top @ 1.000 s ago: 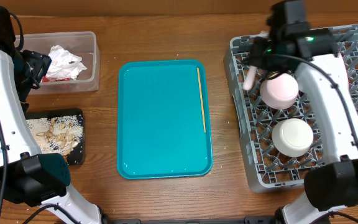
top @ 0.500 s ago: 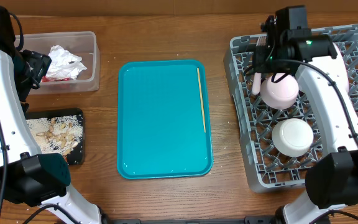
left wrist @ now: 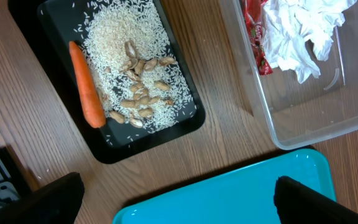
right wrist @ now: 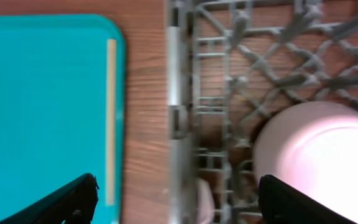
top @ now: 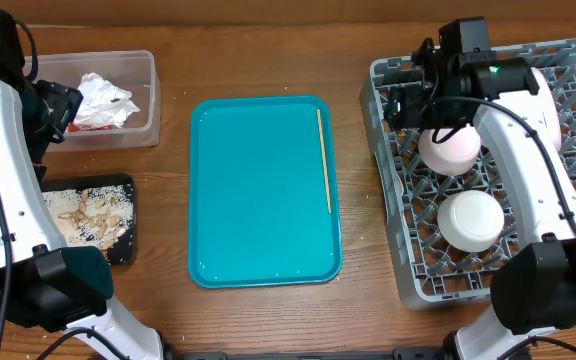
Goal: Sort waste into correct bins and load items into the dishwasher rack
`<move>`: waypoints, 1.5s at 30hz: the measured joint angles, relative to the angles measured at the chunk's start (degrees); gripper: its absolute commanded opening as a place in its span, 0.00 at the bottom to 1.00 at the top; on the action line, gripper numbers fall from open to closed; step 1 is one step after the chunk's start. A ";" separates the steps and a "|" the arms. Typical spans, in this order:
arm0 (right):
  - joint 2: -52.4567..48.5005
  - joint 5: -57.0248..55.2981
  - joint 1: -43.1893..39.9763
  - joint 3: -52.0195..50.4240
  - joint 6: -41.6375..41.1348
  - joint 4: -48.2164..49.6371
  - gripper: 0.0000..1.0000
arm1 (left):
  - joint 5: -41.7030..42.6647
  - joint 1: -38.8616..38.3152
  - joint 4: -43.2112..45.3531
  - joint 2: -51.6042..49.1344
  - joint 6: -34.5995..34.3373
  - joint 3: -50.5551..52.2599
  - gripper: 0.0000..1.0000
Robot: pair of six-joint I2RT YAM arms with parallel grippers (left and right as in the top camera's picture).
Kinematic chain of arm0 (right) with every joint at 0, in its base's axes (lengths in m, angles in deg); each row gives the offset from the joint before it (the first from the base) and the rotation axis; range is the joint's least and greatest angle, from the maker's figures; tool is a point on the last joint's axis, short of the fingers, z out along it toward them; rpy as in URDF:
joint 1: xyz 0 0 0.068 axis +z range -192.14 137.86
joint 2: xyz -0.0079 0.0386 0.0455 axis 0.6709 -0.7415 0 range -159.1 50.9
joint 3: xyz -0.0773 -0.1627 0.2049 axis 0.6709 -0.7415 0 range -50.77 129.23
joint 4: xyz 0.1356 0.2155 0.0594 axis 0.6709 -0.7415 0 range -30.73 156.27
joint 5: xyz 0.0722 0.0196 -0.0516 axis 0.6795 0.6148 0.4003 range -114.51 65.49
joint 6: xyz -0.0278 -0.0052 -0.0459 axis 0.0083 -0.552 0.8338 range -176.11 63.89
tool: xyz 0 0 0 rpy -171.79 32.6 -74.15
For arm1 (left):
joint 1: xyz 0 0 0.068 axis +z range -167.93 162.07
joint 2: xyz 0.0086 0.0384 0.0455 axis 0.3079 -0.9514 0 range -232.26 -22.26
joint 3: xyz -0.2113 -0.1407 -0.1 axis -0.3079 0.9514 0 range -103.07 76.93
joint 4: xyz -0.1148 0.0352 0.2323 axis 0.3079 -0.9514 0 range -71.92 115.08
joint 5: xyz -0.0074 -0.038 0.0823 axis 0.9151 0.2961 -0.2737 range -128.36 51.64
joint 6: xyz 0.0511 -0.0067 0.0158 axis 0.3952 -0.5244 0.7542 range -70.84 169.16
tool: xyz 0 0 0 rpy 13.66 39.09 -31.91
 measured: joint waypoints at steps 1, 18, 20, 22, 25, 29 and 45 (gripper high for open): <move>0.00 1.49 0.39 0.81 -0.90 -0.33 0.86 | 0.00 0.00 -0.02 0.00 -0.02 0.00 1.00; -6.36 -7.63 25.46 1.05 -21.49 10.69 0.87 | 0.00 0.00 -0.02 0.00 0.00 0.00 1.00; -10.05 -8.70 26.21 0.96 -22.71 11.80 0.86 | 0.00 0.00 0.00 0.00 0.00 0.00 1.00; -13.29 -9.31 26.25 0.72 -23.69 12.33 0.85 | 0.00 0.00 -0.02 0.00 0.00 0.00 1.00; -17.84 -10.05 26.21 0.39 -24.55 12.79 0.84 | 0.00 0.00 -0.02 0.00 0.00 0.00 1.00; -20.96 -10.73 26.18 -0.02 -25.14 13.38 0.84 | 0.00 0.00 0.00 0.00 -0.02 0.00 1.00; -21.38 -16.37 26.21 -0.79 -25.29 17.81 0.84 | 0.00 0.00 0.00 0.00 -0.02 0.00 1.00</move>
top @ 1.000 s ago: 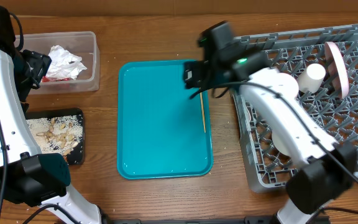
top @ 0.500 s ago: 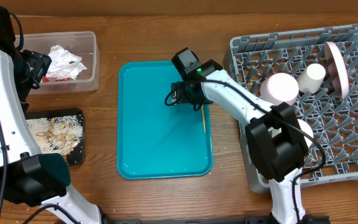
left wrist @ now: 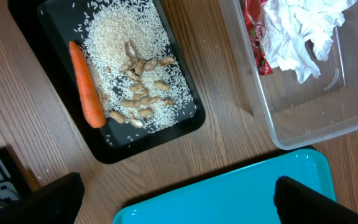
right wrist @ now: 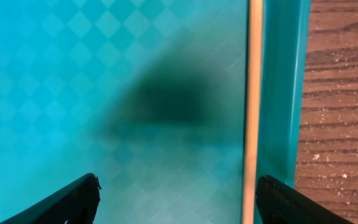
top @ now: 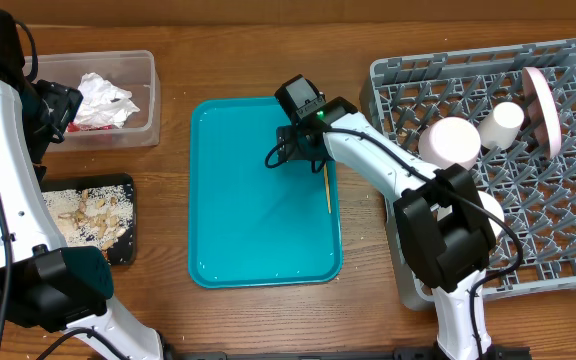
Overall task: Sort waste into correct bins and load items into the dishwasher rack
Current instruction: 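Close the right gripper on the wooden chopstick on the teal tray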
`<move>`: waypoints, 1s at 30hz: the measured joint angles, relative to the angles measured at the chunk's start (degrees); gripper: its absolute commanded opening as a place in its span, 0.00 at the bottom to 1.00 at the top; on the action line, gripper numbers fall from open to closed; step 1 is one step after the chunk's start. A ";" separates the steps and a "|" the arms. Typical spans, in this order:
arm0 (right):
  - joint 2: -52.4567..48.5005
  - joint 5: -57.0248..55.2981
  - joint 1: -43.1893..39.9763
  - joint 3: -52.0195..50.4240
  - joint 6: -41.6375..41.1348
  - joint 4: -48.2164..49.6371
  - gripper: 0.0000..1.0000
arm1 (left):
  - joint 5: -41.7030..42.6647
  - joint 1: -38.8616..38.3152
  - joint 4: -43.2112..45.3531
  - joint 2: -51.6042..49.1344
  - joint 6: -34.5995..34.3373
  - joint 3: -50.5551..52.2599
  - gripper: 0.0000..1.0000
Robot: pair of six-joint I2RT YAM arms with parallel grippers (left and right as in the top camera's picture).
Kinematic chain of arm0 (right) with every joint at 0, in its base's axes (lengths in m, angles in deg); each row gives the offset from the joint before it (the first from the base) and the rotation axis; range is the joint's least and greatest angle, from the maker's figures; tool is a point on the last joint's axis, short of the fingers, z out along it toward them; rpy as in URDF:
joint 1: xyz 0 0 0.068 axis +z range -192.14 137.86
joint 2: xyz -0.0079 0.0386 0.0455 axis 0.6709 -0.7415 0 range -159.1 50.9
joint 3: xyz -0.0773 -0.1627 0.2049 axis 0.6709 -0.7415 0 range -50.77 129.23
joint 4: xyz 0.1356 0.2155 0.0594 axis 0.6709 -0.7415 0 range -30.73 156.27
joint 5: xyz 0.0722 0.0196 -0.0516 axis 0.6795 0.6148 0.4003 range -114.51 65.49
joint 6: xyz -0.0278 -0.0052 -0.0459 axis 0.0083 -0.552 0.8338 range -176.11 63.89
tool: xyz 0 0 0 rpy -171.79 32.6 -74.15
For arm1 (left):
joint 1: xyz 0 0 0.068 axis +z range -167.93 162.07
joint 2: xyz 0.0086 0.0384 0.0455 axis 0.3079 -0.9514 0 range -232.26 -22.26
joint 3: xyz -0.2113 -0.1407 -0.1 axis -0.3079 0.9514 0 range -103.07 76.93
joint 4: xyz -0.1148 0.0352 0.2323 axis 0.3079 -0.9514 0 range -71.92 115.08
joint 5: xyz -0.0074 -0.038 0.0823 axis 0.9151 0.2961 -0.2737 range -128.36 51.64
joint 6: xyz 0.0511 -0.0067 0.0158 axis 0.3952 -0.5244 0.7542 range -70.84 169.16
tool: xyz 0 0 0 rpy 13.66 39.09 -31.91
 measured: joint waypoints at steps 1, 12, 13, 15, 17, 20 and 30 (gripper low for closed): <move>0.00 -0.11 0.00 -0.20 0.02 0.22 0.84 | 0.00 0.00 -0.02 0.00 0.02 0.00 1.00; -0.07 -1.14 0.00 -2.14 -0.02 1.66 0.84 | 0.00 0.00 -0.02 0.00 0.02 0.00 1.00; -0.15 -1.20 -0.02 -2.14 0.00 1.68 0.84 | 0.00 0.00 -0.02 0.00 0.02 0.00 1.00; -0.70 -1.18 0.00 -2.14 0.00 1.70 0.84 | 0.00 0.00 0.00 0.00 0.00 0.00 1.00; -1.73 -0.85 0.00 -2.14 -0.02 1.75 0.84 | 0.00 0.00 -0.02 0.00 0.00 0.00 1.00; -2.36 -0.55 0.26 -2.01 0.00 1.86 0.83 | 0.02 0.00 -0.02 0.00 0.02 0.00 1.00; -2.36 -0.07 0.46 -1.97 -0.48 1.46 0.59 | 0.00 0.00 -0.02 0.00 0.02 0.00 1.00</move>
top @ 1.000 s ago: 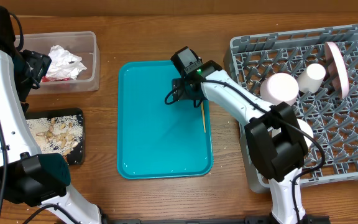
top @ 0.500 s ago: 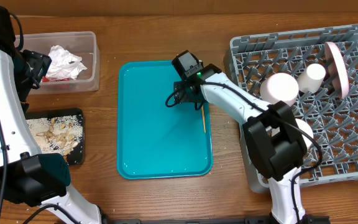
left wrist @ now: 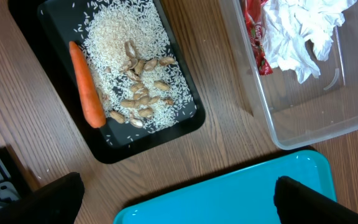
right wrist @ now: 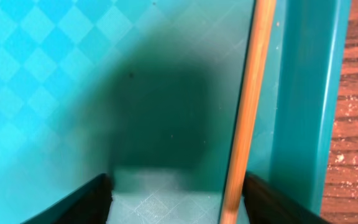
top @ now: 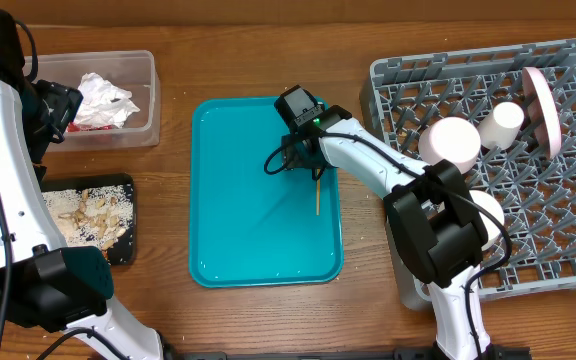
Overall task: Sort waste into correct bins and load items into the dishwasher rack
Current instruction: 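Close the right gripper on the wooden chopstick on the teal tray, then lift the chopstick and carry it right into the dish rack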
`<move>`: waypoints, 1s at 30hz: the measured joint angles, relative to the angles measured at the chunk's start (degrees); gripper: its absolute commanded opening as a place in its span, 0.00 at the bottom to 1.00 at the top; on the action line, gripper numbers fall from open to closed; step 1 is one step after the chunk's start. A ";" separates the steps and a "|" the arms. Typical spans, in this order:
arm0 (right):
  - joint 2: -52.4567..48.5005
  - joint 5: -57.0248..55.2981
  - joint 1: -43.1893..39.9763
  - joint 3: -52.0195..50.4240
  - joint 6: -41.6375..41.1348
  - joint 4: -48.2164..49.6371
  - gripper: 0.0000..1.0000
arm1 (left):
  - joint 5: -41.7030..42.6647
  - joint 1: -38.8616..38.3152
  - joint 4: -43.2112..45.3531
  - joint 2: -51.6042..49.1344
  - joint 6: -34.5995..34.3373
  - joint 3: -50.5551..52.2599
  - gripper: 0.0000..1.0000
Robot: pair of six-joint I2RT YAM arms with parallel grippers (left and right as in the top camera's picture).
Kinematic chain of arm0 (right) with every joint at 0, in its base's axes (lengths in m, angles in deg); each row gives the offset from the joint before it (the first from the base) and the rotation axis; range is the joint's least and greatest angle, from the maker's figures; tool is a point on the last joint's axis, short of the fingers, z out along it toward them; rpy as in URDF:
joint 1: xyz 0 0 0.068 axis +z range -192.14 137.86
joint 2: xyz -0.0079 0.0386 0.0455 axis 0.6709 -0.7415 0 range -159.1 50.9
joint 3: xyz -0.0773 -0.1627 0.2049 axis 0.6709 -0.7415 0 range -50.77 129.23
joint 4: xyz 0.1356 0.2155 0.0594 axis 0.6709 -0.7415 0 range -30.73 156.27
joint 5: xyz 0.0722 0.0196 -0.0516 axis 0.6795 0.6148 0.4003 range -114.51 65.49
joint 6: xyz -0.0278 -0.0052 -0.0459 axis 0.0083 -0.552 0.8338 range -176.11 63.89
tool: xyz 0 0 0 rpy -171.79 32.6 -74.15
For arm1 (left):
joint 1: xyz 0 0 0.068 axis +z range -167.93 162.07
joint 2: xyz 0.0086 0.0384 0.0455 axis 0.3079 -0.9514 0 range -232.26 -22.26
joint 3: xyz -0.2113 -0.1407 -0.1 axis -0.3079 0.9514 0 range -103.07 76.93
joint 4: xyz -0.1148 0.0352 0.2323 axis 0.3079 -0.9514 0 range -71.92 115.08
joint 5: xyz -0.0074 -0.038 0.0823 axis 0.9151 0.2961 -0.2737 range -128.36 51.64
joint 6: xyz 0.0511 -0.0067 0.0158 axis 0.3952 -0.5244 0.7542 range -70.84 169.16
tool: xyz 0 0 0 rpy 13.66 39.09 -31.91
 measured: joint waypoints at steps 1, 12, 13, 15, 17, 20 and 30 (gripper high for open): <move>0.02 -0.07 0.00 0.02 -0.50 -0.09 0.53 | 0.00 0.00 0.00 0.00 -0.02 0.00 1.00; 0.00 -0.22 0.07 0.11 -3.43 -1.40 0.05 | 0.00 0.00 0.02 0.00 0.00 0.00 1.00; 0.00 -0.11 0.07 0.13 -3.78 -1.70 0.04 | 0.00 0.00 0.02 0.00 0.00 0.00 1.00; 0.00 0.28 0.07 0.44 -4.00 -2.43 0.04 | 0.00 0.00 0.02 0.00 0.00 0.00 1.00; 0.00 0.68 0.07 0.90 -4.04 -4.02 0.04 | 0.00 0.00 0.02 0.00 0.00 0.00 1.00; -0.11 1.25 0.17 1.68 -4.04 -6.91 0.04 | 0.00 0.00 0.00 0.00 -0.02 0.00 1.00; 0.46 6.56 -1.73 13.75 2.10 -21.20 0.04 | 0.00 0.00 0.02 0.00 0.00 0.00 1.00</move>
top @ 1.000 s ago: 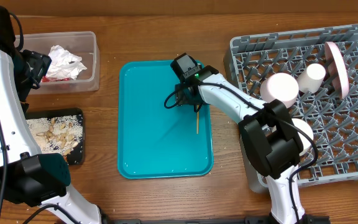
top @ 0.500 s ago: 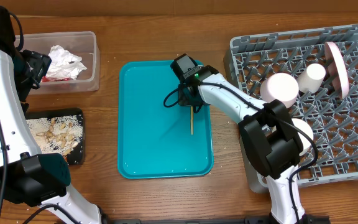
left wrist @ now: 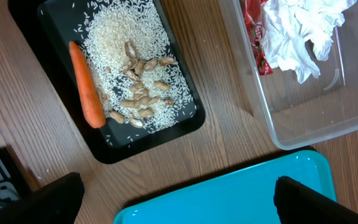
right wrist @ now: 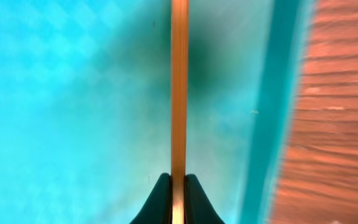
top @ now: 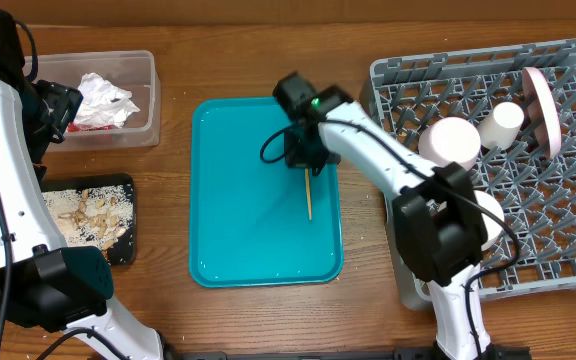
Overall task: Sort waste into correct bins and load items into the dishwasher rack
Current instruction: 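Lift the chopstick and carry it right into the dish rack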
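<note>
A thin wooden stick [top: 308, 196] hangs over the right half of the teal tray [top: 248, 200]. My right gripper [top: 303, 150] is shut on its upper end. In the right wrist view the stick [right wrist: 179, 81] runs straight out from between the closed fingers of that gripper [right wrist: 178, 179], with the tray's right rim [right wrist: 272, 112] beside it. My left gripper [left wrist: 179, 202] is open and holds nothing. It hovers high at the far left, over the gap between the black tray [left wrist: 185, 118] and the teal one.
A clear bin [top: 143, 95] of crumpled paper and a red wrapper stands at the back left. The black tray [top: 123, 250] holds rice, peanuts and a carrot [left wrist: 86, 84]. The grey dish rack [top: 393, 200] on the right carries a pink cup, white cup, pink plate and white bowl.
My right gripper was open with the stick slanting beside its right finger. Now it is shut on the stick, which sits a little further left on the tray. The left arm is unchanged.
My right gripper was open over the dish rack's left edge while the stick lay along the tray's right rim. Then it was open over the tray beside the stick, then closer with the stick knocked askew. Now it grips the stick.
</note>
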`<move>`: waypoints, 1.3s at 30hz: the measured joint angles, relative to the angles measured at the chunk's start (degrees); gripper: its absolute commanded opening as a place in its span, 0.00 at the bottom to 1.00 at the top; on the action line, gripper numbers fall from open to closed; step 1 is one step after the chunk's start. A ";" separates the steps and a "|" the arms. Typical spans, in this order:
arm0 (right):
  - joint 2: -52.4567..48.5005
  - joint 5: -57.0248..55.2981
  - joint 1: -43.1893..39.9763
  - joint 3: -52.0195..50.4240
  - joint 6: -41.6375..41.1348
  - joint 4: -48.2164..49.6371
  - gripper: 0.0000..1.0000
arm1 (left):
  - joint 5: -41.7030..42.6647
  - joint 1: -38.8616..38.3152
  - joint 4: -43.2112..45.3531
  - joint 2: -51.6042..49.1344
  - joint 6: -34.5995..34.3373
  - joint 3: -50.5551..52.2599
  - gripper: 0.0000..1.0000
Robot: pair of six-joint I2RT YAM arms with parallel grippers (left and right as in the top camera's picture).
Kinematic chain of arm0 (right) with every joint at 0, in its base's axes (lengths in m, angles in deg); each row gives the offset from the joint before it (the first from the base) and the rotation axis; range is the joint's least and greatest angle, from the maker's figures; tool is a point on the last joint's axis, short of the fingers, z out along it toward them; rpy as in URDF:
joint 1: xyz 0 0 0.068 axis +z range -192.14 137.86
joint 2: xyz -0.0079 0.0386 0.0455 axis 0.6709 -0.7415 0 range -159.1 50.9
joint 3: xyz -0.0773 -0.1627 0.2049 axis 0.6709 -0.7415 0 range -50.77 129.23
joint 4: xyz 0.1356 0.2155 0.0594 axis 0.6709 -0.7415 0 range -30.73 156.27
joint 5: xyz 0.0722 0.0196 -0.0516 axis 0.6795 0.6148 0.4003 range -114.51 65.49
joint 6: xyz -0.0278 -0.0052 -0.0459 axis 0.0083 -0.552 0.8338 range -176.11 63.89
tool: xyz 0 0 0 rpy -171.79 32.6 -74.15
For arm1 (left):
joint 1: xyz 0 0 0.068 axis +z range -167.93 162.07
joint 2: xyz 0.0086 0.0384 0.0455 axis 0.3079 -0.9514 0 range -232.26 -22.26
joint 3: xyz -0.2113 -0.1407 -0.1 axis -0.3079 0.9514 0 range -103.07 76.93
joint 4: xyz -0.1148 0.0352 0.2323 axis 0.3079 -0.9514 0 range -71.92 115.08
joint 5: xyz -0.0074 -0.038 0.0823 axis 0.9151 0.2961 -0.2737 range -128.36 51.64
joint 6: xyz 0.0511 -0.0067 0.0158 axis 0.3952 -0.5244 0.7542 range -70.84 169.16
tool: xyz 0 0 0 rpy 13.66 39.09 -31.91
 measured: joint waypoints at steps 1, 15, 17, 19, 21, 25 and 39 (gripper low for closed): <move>0.26 0.24 -0.37 0.85 0.68 -0.81 0.04 | 0.00 0.00 -0.02 0.00 -0.02 0.00 1.00; 11.30 2.47 -24.63 14.56 21.79 -16.57 0.04 | -0.13 0.00 0.00 0.00 -0.02 0.00 1.00; 11.23 4.17 -27.41 13.60 23.47 -15.85 0.04 | -0.13 0.00 0.00 0.00 -0.02 0.00 1.00; 11.23 6.05 -29.18 12.11 24.92 -14.21 0.05 | -0.13 0.00 -0.02 0.00 -0.02 0.00 1.00; 11.23 7.37 -30.01 9.68 25.94 -11.93 0.10 | -0.13 0.00 0.00 0.00 -0.02 0.00 1.00; 11.23 8.90 -30.05 4.59 27.23 -8.00 0.23 | -0.13 0.00 0.00 0.00 0.00 0.00 1.00; 10.99 10.23 -28.63 -1.31 26.36 -5.20 0.50 | -0.13 0.00 0.00 0.00 0.00 0.00 1.00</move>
